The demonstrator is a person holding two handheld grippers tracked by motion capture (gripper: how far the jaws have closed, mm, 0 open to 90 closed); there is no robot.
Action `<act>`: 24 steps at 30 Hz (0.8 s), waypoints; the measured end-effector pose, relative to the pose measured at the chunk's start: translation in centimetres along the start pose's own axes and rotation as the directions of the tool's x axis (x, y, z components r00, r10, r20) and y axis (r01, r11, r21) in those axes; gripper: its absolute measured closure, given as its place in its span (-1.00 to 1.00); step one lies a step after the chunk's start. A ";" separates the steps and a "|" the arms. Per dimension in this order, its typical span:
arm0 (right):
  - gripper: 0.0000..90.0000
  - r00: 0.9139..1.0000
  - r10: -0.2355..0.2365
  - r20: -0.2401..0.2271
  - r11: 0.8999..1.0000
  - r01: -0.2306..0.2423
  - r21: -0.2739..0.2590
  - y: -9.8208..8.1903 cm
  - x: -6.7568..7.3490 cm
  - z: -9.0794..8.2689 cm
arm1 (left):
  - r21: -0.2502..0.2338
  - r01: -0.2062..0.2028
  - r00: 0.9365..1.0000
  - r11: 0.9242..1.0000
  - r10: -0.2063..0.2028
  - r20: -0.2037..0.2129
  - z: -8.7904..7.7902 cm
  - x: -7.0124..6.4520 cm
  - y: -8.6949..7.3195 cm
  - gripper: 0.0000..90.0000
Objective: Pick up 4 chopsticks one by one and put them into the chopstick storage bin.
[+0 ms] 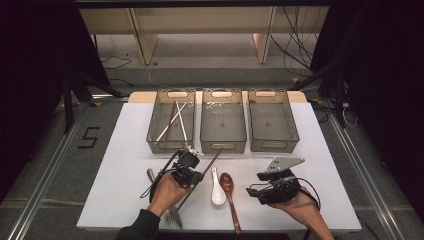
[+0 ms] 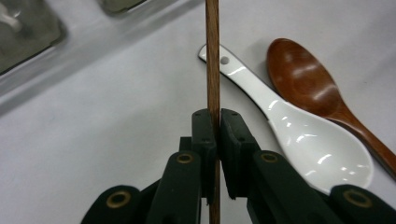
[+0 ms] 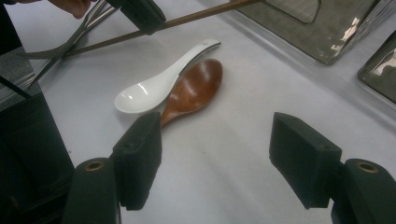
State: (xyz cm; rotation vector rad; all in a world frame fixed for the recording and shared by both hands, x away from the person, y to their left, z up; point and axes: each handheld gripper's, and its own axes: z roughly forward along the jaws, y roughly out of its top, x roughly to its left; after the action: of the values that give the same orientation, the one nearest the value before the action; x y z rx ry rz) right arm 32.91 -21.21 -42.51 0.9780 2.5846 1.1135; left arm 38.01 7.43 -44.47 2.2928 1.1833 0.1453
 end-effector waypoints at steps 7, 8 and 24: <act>-0.22 1.000 0.001 0.000 1.000 -0.001 -0.003 0.0 0.0 -0.1 | -0.064 -0.021 1.000 0.998 0.022 0.016 -0.8 -0.7 0.8 0.88; -0.22 1.000 0.001 -0.001 1.000 -0.001 -0.004 0.0 0.0 -0.1 | -0.071 -0.022 1.000 0.997 0.023 0.017 -0.9 -0.8 0.9 0.88; -0.22 1.000 0.003 0.002 1.000 -0.003 -0.007 0.1 -0.1 -0.2 | -0.169 -0.025 1.000 0.985 0.025 -0.004 -3.9 0.4 3.5 0.88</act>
State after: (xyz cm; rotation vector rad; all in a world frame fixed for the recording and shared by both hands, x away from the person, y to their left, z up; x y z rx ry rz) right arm 32.93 -21.34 -42.34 0.9817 2.5760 1.1212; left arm 39.48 7.76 -39.45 2.1599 1.0999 0.2471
